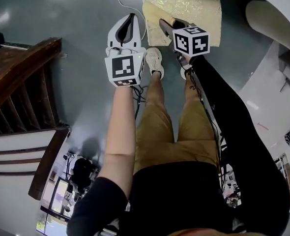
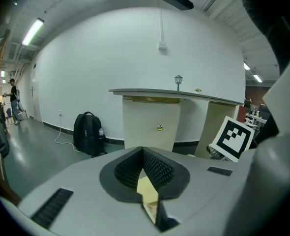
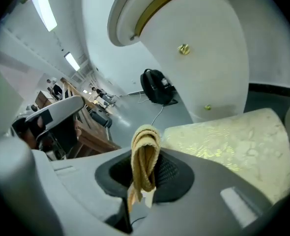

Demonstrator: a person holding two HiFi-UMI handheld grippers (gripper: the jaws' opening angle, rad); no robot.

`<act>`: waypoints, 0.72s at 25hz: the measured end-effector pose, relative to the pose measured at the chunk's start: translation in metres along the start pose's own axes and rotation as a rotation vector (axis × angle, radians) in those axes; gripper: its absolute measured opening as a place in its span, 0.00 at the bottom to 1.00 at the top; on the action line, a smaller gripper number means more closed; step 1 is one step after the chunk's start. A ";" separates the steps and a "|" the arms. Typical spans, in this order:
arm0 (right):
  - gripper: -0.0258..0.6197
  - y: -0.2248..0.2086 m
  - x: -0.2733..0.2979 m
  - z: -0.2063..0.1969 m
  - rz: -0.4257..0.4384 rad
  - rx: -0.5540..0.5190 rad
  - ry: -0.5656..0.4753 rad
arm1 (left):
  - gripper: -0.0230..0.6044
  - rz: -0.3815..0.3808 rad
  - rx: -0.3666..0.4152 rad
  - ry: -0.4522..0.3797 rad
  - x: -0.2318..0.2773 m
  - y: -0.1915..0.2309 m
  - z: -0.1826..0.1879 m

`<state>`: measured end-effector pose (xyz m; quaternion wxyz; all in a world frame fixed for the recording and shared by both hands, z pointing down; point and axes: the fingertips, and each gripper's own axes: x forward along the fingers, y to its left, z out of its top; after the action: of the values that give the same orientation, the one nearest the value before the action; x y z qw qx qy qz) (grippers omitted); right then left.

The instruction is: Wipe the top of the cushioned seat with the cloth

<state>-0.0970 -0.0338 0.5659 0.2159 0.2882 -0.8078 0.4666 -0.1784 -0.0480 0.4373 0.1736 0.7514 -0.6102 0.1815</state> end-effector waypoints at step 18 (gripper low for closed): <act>0.13 -0.126 -0.020 -0.025 -0.394 0.134 0.097 | 0.05 -0.059 -0.021 -0.013 0.001 -0.007 0.003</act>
<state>0.0044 -0.0571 0.6446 0.3217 0.4315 -0.6917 0.4815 -0.1709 -0.0490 0.4347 0.1828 0.7683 -0.5907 0.1652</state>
